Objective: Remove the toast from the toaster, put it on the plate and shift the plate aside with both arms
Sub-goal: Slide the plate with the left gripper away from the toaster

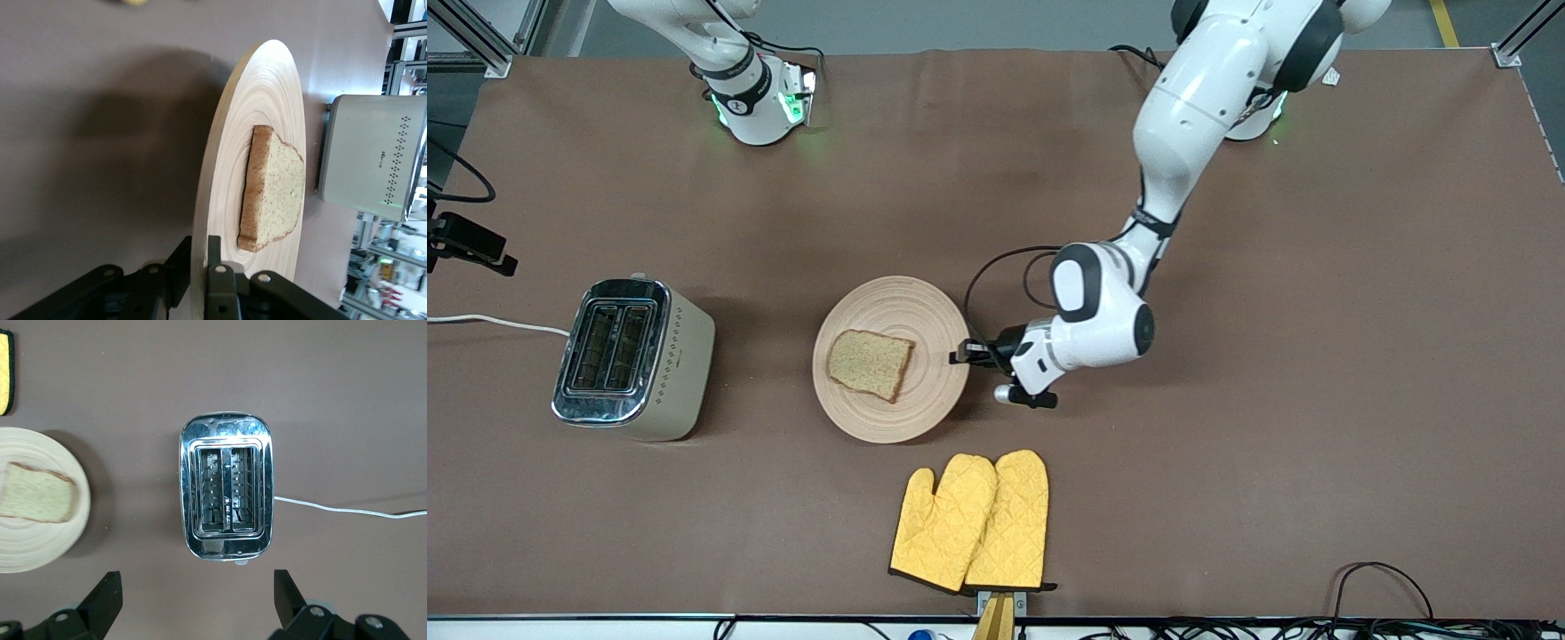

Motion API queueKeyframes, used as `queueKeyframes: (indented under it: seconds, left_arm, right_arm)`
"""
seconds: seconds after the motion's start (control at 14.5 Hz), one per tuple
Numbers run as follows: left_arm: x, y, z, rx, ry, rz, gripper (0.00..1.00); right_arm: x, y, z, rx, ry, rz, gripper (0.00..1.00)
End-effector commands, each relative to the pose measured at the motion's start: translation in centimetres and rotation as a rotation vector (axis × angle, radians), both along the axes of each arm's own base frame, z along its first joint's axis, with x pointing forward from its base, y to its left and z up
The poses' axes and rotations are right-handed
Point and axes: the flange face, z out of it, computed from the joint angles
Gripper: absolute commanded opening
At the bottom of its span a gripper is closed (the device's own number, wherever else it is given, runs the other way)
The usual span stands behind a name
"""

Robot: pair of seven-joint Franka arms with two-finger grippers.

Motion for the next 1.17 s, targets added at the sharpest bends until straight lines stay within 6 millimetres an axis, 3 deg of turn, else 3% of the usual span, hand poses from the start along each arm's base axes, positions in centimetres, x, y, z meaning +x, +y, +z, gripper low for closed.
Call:
queueKeyframes:
  seconds: [0.0,0.14,0.34,0.41,0.62,0.76,0.83,0.96,1.1]
  left_arm:
    - [-1.0,8.2,4.8,-0.024,-0.018,-0.061,0.00]
    - [0.8,16.7,5.8,-0.088,-0.032,-0.088,0.00]
    - [3.9,32.5,5.2,-0.138,-0.039,-0.163,0.00]
    - [4.6,36.9,5.1,-0.141,-0.049,-0.176,0.00]
    - [4.1,48.7,3.6,-0.161,-0.037,-0.181,0.00]
    - [2.9,55.3,0.8,-0.180,-0.063,-0.132,0.00]
    - [2.3,57.5,-0.4,-0.193,-0.070,-0.118,0.00]
    - [1.6,60.9,-2.7,-0.200,-0.058,-0.087,0.00]
    - [0.9,62.8,-4.5,-0.213,-0.042,-0.053,0.00]
  right_arm:
    - [-1.7,-0.9,-0.1,-0.010,-0.001,-0.019,1.00]
    - [-1.7,-0.8,-0.1,-0.010,0.000,-0.016,1.00]
    - [-1.7,-0.5,-0.1,-0.011,-0.001,-0.011,1.00]
    - [-1.6,-0.4,0.0,-0.012,-0.004,-0.010,1.00]
    - [-1.4,0.2,0.1,-0.013,-0.010,0.001,1.00]
    - [-1.4,0.5,0.1,-0.013,-0.010,0.007,1.00]
    - [-1.4,1.1,0.2,-0.012,-0.009,0.018,1.00]
    - [-1.4,1.2,0.1,-0.011,-0.001,0.018,1.00]
    - [-1.3,1.1,0.1,-0.012,-0.007,0.016,1.00]
